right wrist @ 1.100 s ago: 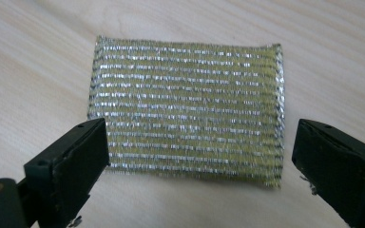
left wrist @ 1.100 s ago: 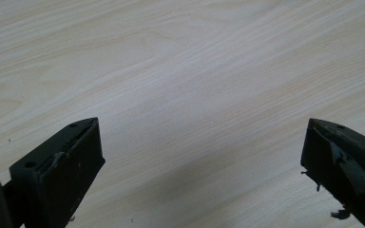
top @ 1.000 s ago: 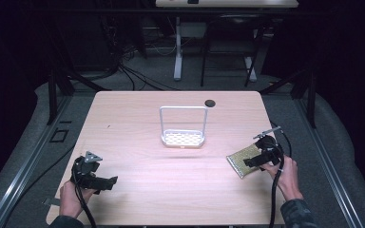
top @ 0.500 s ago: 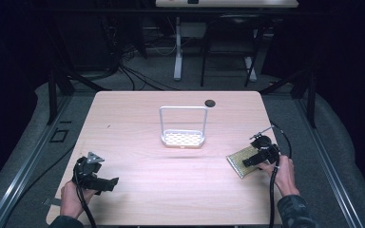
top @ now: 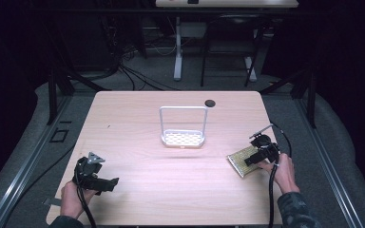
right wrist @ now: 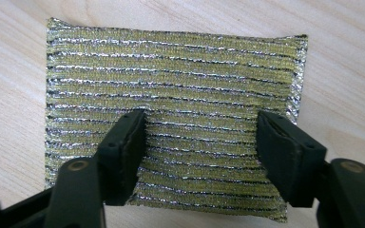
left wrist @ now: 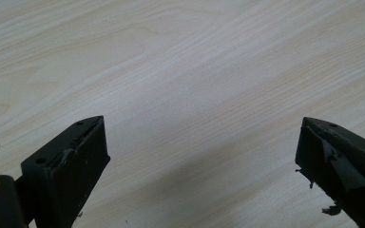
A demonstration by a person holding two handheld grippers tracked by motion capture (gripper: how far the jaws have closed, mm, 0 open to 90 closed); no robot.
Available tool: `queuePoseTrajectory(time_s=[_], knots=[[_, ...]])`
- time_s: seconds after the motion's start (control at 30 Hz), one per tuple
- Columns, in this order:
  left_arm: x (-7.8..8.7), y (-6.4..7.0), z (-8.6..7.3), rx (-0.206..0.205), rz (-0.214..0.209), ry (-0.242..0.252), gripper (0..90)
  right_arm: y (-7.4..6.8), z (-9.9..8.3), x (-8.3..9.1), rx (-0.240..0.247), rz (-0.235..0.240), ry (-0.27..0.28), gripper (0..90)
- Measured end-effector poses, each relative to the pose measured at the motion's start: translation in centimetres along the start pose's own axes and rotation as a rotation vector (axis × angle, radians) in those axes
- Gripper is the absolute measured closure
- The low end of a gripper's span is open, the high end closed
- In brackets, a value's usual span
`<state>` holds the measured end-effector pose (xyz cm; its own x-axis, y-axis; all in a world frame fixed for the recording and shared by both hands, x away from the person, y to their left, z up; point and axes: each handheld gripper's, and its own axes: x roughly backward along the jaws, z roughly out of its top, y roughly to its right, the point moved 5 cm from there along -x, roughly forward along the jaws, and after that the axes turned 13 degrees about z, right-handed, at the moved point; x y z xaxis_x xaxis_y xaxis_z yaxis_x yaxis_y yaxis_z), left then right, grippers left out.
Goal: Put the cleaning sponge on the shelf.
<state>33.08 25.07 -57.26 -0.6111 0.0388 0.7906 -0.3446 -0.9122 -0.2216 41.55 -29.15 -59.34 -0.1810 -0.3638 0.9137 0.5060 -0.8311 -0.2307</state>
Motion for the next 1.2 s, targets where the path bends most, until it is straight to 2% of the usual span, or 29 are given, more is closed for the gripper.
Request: queuePoseTrajectory(time_s=[0.2, 0.23, 0.37, 0.4, 0.47, 0.5, 0.53, 0.57, 0.7, 0.97, 1.2], knots=[[0.0, -0.1, 0.0, -0.001, -0.002, 0.004, 4.5, -0.5, 0.0, 0.1, 0.003, -0.036, 0.005, 48.7], [0.0, 0.0, 0.0, -0.002, -0.002, 0.003, 4.6, -0.7, 0.0, 0.1, -0.001, -0.046, 0.006, 51.5], [0.0, 0.0, 0.0, -0.001, 0.001, 0.004, 4.8, -1.6, 0.1, 0.0, 0.037, -0.069, 0.0, 67.9], [0.0, 0.0, 0.0, -0.003, -0.003, 0.002, 4.8, -1.8, 0.1, 0.0, 0.031, -0.071, 0.002, 69.5], [0.0, 0.0, 0.0, -0.003, -0.003, 0.001, 5.1, -1.7, 0.0, 0.1, 0.022, -0.064, 0.005, 73.7], [0.0, 0.0, 0.0, -0.003, -0.003, 0.002, 5.1, -1.7, 0.0, 0.1, 0.005, -0.038, 0.026, 82.9], [0.0, 0.0, 0.0, -0.003, -0.004, 0.001, 5.1, -1.7, 0.0, 0.1, 0.005, -0.038, 0.026, 82.9], [0.0, 0.0, 0.0, -0.003, -0.004, 0.0, 5.1, -1.6, 0.0, 0.1, 0.005, -0.031, 0.037, 87.5], [0.0, 0.0, 0.0, -0.003, -0.004, 0.003, 5.2, -1.3, -0.2, 0.2, -0.027, 0.003, 0.068, 89.4], [0.0, -0.1, 0.1, 0.005, -0.007, 0.006, 4.5, -1.4, -0.1, 0.8, -0.022, -0.015, 0.099, 89.9], [0.1, -0.2, 0.1, 0.021, -0.002, 0.013, 2.9, -2.0, -0.4, 2.1, -0.017, -0.002, 0.146, 89.8]])
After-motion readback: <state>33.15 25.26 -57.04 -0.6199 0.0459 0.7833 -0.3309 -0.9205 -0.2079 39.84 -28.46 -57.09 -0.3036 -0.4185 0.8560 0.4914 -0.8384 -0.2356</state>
